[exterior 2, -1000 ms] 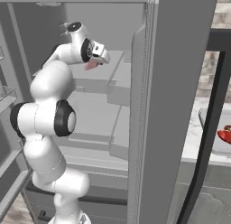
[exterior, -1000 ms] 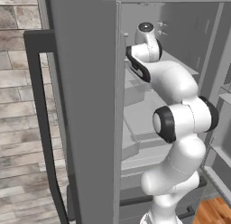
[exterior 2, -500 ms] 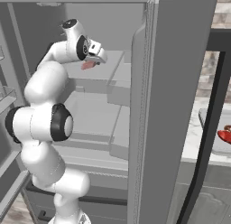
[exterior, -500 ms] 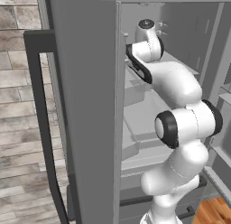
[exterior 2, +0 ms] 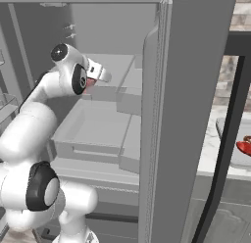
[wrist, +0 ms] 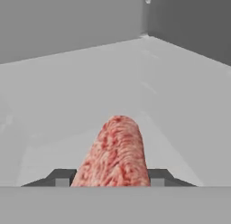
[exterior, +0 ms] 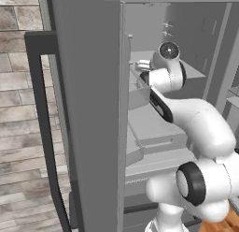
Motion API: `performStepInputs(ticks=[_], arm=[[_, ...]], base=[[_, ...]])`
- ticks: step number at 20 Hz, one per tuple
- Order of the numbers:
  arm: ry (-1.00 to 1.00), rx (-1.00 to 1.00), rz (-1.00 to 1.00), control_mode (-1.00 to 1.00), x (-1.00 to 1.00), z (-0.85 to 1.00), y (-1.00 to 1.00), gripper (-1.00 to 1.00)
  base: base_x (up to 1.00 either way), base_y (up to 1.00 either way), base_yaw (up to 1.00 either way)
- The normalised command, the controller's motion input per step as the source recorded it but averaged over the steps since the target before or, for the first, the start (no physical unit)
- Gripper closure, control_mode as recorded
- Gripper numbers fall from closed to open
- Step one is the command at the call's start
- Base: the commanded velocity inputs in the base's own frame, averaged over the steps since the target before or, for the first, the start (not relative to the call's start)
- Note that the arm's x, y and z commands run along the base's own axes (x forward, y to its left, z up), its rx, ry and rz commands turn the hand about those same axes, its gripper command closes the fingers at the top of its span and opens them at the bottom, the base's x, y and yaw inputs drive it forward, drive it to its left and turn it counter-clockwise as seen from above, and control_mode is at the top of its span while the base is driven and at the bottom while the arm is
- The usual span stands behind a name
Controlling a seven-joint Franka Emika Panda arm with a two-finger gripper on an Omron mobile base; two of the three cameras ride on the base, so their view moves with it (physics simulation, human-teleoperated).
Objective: Place one mushroom and one steak in each tupperware on the nearby counter, to pack two identical lunches.
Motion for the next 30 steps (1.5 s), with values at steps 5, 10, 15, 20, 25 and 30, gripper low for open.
performStepInputs(ticks=[5, 10, 15, 20, 25, 30], arm=[[-0.07, 0.09, 0.00, -1.00, -1.00, 0.38, -0.30, 1.00], [0.14, 0.00, 0.01, -1.00, -1.00, 0.36, -0.02, 1.00], [0.17, 0.00, 0.09, -1.00, -1.00, 0.07, 0.00, 1.00], [0.15, 0.00, 0.13, -1.00, -1.00, -0.03, 0.01, 1.00], [0.21, -0.01, 0.04, -1.00, -1.00, -0.17, 0.25, 1.00], [0.21, -0.01, 0.03, -1.00, -1.00, -0.12, 0.24, 1.00]], base=[[0.00, 0.00, 0.00], [0.00, 0.00, 0.00], [0.00, 0.00, 0.00], [0.00, 0.00, 0.00], [0.00, 0.00, 0.00], [0.00, 0.00, 0.00]])
